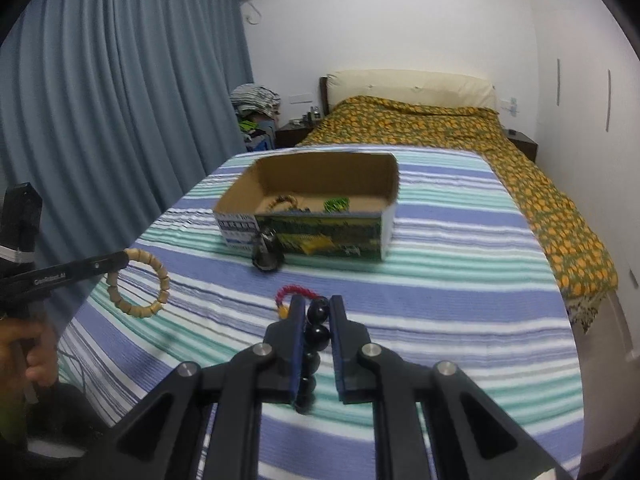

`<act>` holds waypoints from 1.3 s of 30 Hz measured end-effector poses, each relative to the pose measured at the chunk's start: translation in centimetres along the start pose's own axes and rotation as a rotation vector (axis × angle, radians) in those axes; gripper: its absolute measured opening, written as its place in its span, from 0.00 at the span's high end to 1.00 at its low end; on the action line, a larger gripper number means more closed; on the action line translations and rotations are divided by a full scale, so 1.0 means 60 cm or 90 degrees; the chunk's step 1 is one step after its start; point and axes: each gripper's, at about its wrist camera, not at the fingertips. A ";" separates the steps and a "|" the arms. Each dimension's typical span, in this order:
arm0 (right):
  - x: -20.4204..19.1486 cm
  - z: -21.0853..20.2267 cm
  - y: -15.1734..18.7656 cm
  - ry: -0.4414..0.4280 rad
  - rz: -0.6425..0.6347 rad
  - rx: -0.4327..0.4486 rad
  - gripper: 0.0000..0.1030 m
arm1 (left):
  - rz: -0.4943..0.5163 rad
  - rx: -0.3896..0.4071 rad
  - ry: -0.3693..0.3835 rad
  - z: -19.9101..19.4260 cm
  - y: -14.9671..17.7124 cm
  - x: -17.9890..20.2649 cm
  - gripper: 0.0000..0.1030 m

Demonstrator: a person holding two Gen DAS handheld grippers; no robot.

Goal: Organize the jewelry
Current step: 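Grasp the large wooden bead bracelet with the left tool while the right tool holds the black bracelet, then carry both bracelets over the box and open both tools inside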

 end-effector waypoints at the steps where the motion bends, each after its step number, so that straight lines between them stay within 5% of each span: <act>1: -0.001 0.007 -0.011 -0.003 -0.005 0.001 0.88 | -0.001 0.003 0.003 0.001 -0.011 -0.002 0.88; 13: 0.001 0.093 -0.166 -0.037 -0.054 0.022 0.88 | 0.011 0.042 0.012 0.043 -0.161 -0.009 0.88; 21: 0.011 0.208 -0.257 -0.038 -0.085 0.005 0.88 | 0.029 0.019 0.009 0.159 -0.250 0.003 0.88; 39: 0.080 0.428 -0.289 -0.073 -0.077 -0.114 0.88 | 0.051 -0.071 -0.011 0.378 -0.289 0.027 0.88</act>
Point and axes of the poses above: each gripper's, at about its wrist camera, not at the fingertips, and z roughly the way its jaws point, x to its right, y to its underside, and after that the axes turned 4 degrees about -z, right-handed
